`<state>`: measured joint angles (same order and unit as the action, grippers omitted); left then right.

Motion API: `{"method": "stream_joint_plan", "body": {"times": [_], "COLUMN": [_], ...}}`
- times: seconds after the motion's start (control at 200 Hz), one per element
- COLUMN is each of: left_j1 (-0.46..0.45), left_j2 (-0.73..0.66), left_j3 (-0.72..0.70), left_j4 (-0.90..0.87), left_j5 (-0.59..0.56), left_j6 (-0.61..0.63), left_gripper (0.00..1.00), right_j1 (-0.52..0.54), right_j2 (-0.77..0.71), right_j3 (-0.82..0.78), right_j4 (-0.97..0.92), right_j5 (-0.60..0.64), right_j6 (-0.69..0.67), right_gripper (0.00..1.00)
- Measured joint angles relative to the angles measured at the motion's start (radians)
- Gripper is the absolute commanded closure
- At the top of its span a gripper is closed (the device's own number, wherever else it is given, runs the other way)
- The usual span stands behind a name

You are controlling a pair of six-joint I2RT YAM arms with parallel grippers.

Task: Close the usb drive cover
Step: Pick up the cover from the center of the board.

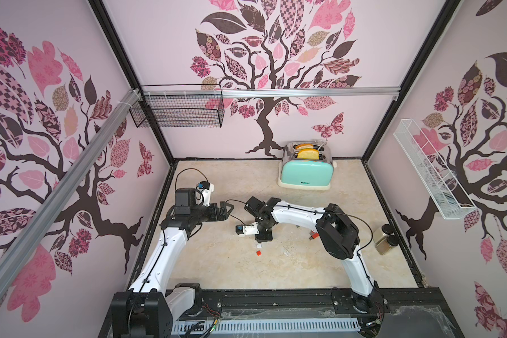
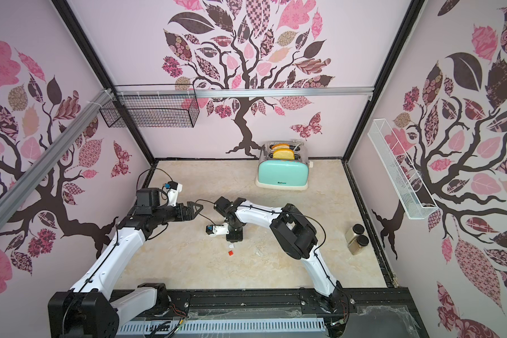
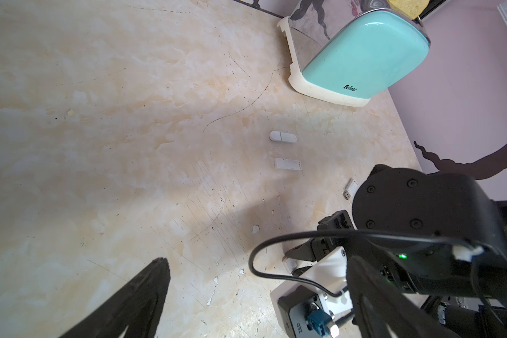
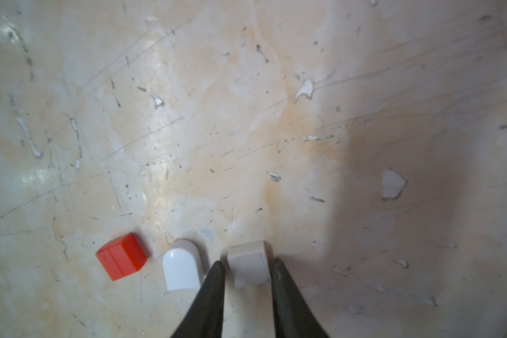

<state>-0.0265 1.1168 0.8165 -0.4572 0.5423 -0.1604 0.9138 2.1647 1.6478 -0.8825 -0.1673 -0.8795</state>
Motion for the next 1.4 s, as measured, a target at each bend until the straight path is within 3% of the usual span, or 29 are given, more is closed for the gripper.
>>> {"method": "stream_joint_plan", "body": {"times": [0.89, 1.401], "left_j1": [0.0, -0.045], "left_j2": [0.001, 0.055], "left_j3": [0.0, -0.021], "left_j4": [0.007, 0.068], "left_j5": [0.005, 0.046], "left_j6": [-0.016, -0.079], "left_gripper": [0.02, 0.04], "right_j1": [-0.005, -0.08], "right_j2": [-0.022, -0.243], "right_j3": [-0.035, -0.131], "right_j4": [0.037, 0.069], "right_j5": [0.027, 0.078], "right_j6": [0.01, 0.089], "right_gripper": [0.88, 0.95]}}
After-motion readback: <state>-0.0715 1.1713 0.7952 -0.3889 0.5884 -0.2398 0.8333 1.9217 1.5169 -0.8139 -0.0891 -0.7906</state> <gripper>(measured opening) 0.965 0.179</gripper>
